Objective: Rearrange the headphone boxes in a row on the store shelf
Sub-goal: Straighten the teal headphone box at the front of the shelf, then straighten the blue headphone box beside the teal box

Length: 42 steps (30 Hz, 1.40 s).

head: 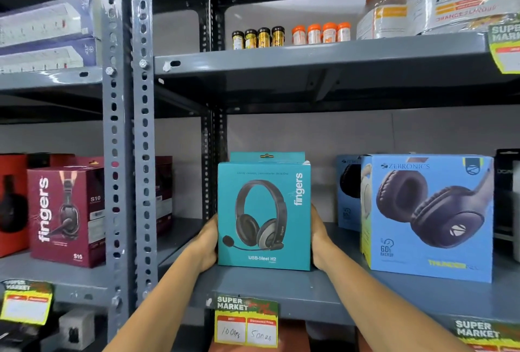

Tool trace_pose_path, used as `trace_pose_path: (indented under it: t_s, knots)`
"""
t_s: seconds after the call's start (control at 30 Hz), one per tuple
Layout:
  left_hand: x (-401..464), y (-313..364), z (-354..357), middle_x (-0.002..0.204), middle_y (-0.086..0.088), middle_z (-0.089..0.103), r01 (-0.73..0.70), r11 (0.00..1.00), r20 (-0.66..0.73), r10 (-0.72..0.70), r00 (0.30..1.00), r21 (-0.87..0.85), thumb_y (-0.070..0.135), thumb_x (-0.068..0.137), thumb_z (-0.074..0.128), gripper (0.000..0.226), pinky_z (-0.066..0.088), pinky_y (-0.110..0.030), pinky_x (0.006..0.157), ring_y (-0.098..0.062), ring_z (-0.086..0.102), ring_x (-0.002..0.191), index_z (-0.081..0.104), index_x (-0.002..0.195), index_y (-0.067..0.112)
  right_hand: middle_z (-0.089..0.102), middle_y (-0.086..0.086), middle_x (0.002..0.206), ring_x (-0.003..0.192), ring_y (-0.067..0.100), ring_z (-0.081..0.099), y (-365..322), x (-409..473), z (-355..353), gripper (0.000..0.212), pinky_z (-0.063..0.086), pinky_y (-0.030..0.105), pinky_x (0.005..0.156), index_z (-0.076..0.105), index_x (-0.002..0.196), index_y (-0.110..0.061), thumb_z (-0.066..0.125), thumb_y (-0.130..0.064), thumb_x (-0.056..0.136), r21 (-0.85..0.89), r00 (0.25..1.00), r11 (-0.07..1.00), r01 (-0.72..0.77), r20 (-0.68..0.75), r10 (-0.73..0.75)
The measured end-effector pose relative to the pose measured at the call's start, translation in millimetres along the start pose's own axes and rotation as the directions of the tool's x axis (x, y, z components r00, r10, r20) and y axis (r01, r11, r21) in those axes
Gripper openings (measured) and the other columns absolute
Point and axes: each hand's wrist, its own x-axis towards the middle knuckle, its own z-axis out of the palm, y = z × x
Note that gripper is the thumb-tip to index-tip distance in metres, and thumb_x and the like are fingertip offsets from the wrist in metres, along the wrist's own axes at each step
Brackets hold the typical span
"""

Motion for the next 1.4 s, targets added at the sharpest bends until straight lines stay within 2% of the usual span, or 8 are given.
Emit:
trace_pose_path:
  t_s: [0.37, 0.57, 0.77, 0.87, 0.93, 1.0, 1.17, 1.4]
  knots:
    - [-10, 4, 2, 0.087, -0.007, 0.077, -0.013, 1.000, 0.004, 0.013, 1.000, -0.012, 0.045, 0.097, 0.042, 0.041, 0.057, -0.028, 0.057, -0.024, 0.072, 0.074, 0.069, 0.084, 0.017, 0.075, 0.007, 0.076, 0.065, 0.022, 0.071, -6, -16, 3, 0.054, 0.054, 0.032, 0.067, 0.069, 0.079, -0.020, 0.041, -0.066, 0.089, -0.041, 0.999, 0.999, -0.017, -0.035, 0.016]
    - [-46, -6, 13, 0.155, 0.006, 0.033, -0.347, 0.906, -0.489, 0.194, 0.850, -0.243, 0.048, 0.097, 0.035, 0.051, 0.022, -0.037, 0.114, -0.016, 0.030, 0.141, 0.039, 0.145, 0.029, 0.064, 0.001, 0.123, 0.110, 0.017, 0.060, -18, -61, 1, 0.056, 0.045, 0.028, 0.089, 0.049, 0.137, -0.023, 0.028, -0.058, 0.098, -0.203, 0.986, 0.977, 0.065, -0.137, -0.094]
    - [-130, -37, 132, 0.148, 0.034, 0.026, -0.728, 0.685, -0.260, 0.704, 0.661, 0.004, 0.025, 0.099, 0.034, 0.053, 0.027, 0.003, 0.100, 0.022, 0.024, 0.132, 0.023, 0.150, 0.034, 0.017, -0.024, 0.158, 0.143, -0.012, 0.012, -39, -143, -62, 0.046, 0.012, 0.003, 0.108, 0.023, 0.143, -0.046, 0.039, -0.037, 0.100, -0.490, 0.643, 0.558, 0.669, 0.007, -0.766]
    - [-123, -43, 184, 0.155, 0.026, 0.022, -0.739, 0.673, -0.066, 0.739, 0.670, 0.037, 0.030, 0.092, 0.036, 0.058, 0.017, -0.014, 0.116, 0.013, 0.018, 0.140, 0.024, 0.149, 0.033, 0.011, -0.024, 0.160, 0.146, -0.006, 0.013, -54, -152, -130, 0.062, 0.030, 0.016, 0.111, 0.017, 0.153, -0.036, 0.039, -0.042, 0.095, -0.522, 0.534, 0.533, 0.666, -0.165, -0.829]
    - [-114, -43, 213, 0.151, 0.029, 0.023, -0.572, 0.820, 0.056, 0.573, 0.818, -0.042, 0.048, 0.087, 0.040, 0.050, 0.014, -0.022, 0.118, 0.010, 0.019, 0.140, 0.032, 0.136, 0.048, 0.006, -0.021, 0.162, 0.147, 0.002, 0.012, -63, -149, -177, 0.064, 0.040, 0.036, 0.111, 0.013, 0.155, -0.031, 0.040, -0.042, 0.098, -0.479, 0.574, 0.660, 0.579, -0.335, -0.747]
    - [-102, -43, 239, 0.148, 0.028, 0.028, -0.386, 0.922, 0.157, 0.387, 0.909, -0.038, 0.057, 0.088, 0.040, 0.033, 0.017, -0.022, 0.112, 0.009, 0.026, 0.136, 0.038, 0.122, 0.057, 0.003, -0.010, 0.165, 0.149, 0.006, 0.007, -67, -141, -216, 0.059, 0.019, 0.039, 0.121, 0.012, 0.155, -0.025, 0.037, -0.036, 0.102, -0.452, 0.635, 0.765, 0.459, -0.435, -0.638]
    - [-88, -44, 261, 0.109, 0.022, 0.072, -0.248, 0.966, 0.213, 0.227, 0.950, 0.075, 0.057, 0.095, 0.033, 0.035, 0.048, -0.022, 0.082, 0.010, 0.068, 0.089, 0.064, 0.109, 0.050, 0.036, -0.010, 0.151, 0.140, 0.011, 0.032, -76, -135, -243, 0.051, 0.024, 0.030, 0.110, 0.034, 0.149, -0.026, 0.036, -0.045, 0.101, -0.229, 0.900, 0.941, 0.251, -0.302, -0.314]
    - [-19, -36, 236, 0.118, -0.012, 0.069, 0.006, 0.998, 0.151, 0.003, 0.988, -0.060, 0.050, 0.098, 0.029, 0.053, 0.049, -0.048, 0.094, -0.031, 0.065, 0.104, 0.068, 0.108, 0.015, 0.069, 0.007, 0.111, 0.096, 0.023, 0.062, -93, -89, -254, 0.030, 0.047, 0.036, 0.086, 0.065, 0.098, -0.017, 0.039, -0.033, 0.099, -0.193, 0.937, 0.980, 0.048, -0.330, -0.111]
